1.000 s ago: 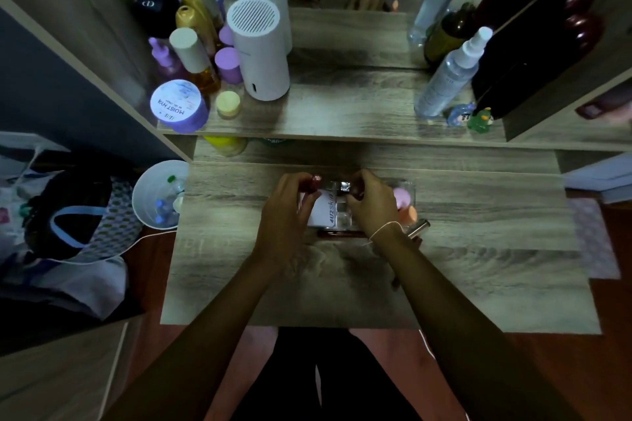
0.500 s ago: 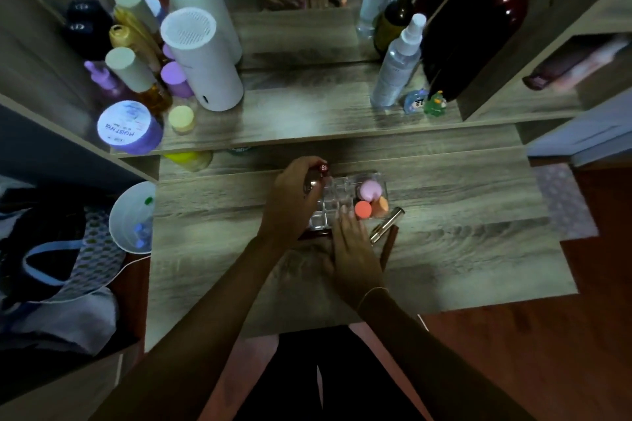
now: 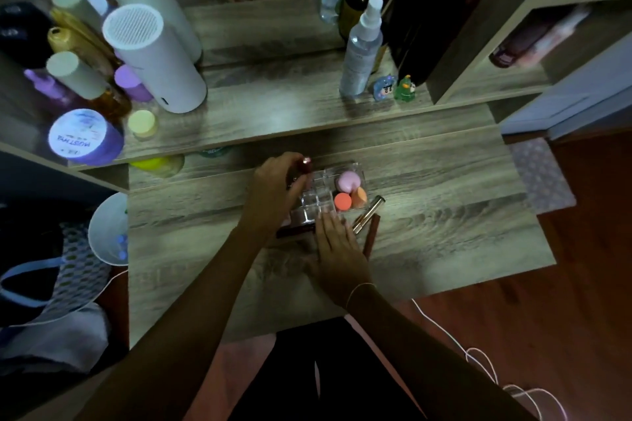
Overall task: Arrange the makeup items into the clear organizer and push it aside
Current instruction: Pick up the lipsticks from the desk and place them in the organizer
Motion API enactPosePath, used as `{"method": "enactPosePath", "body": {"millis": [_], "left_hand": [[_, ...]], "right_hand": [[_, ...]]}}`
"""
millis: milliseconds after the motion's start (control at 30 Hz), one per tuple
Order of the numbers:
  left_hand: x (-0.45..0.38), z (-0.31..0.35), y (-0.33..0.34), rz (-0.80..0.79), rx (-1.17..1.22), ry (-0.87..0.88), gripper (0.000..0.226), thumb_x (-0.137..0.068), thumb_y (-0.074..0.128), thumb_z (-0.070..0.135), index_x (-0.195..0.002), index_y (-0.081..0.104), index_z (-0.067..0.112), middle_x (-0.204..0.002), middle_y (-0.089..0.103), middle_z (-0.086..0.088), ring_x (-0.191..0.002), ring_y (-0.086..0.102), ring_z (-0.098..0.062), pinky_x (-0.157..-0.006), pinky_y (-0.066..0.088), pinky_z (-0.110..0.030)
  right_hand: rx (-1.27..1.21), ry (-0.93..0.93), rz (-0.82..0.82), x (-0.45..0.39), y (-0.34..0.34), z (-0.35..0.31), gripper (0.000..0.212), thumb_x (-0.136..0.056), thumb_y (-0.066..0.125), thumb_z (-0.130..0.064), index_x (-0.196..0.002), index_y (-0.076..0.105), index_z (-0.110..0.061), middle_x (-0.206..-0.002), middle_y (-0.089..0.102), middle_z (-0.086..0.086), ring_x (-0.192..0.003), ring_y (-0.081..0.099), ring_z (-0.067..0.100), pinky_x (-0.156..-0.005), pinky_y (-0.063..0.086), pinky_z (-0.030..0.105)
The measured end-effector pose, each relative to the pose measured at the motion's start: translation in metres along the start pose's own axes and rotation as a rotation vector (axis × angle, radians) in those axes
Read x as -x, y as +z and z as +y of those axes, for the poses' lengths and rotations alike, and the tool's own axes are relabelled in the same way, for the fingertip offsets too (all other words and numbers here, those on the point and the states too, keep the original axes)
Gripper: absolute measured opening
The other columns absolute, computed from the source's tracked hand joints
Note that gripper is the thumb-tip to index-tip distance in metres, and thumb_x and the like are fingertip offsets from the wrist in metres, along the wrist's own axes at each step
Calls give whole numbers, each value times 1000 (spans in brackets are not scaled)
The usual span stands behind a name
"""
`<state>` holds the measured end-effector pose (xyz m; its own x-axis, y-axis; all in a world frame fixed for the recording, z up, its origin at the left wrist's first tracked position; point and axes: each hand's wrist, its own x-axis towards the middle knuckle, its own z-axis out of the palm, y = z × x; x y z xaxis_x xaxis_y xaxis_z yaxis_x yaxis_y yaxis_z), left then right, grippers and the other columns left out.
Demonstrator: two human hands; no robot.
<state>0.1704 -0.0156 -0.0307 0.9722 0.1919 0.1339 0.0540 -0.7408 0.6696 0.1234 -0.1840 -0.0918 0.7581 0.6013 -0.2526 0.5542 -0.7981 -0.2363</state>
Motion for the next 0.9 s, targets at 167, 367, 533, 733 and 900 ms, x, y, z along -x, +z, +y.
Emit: {"method": "enactPosePath", "body": {"millis": [167,367,533,733,900], "left_hand": [[-2,-1,0,-38,-22,-8,27,-84,68,18,-109,59,11,-101,67,-11,-92,60,-23,-80,52,-41],[-1,-3,1,-47,-47,-15,26,-84,68,19,-108,59,13,-101,67,-9,-92,59,-22,-81,50,-39],[3,-2,3,-45,-84,15,26,-84,69,18,-108,61,10,-102,68,-11,-92,60,-25,-82,49,-40],[6,2,3,-31,-88,49,24,-84,69,14,-106,62,8,-100,69,-11,-90,61,-24,-78,45,-34],[6,-2,9,-59,-120,-17,27,-83,70,15,-109,61,9,-100,68,-14,-92,61,-28,-78,43,-33]], "right_hand": [[14,-4,-39,-1,4,2,84,-91,12,-62,-151,5,-3,-160,2,16,-145,-13,24,-115,-15,41],[-11,-9,-34,-2,3,3,79,-95,24,-58,-150,8,-4,-160,8,17,-148,2,27,-117,-6,43],[-34,-19,-7,-1,3,4,78,-94,30,-56,-148,20,-1,-157,20,19,-147,14,30,-119,9,49],[-39,-16,-13,-2,4,6,80,-92,15,-59,-150,13,-4,-160,13,15,-148,6,26,-118,-4,43],[-36,-31,-15,-1,6,8,79,-94,34,-54,-150,9,-4,-160,10,16,-148,4,27,-118,-2,45]]}}
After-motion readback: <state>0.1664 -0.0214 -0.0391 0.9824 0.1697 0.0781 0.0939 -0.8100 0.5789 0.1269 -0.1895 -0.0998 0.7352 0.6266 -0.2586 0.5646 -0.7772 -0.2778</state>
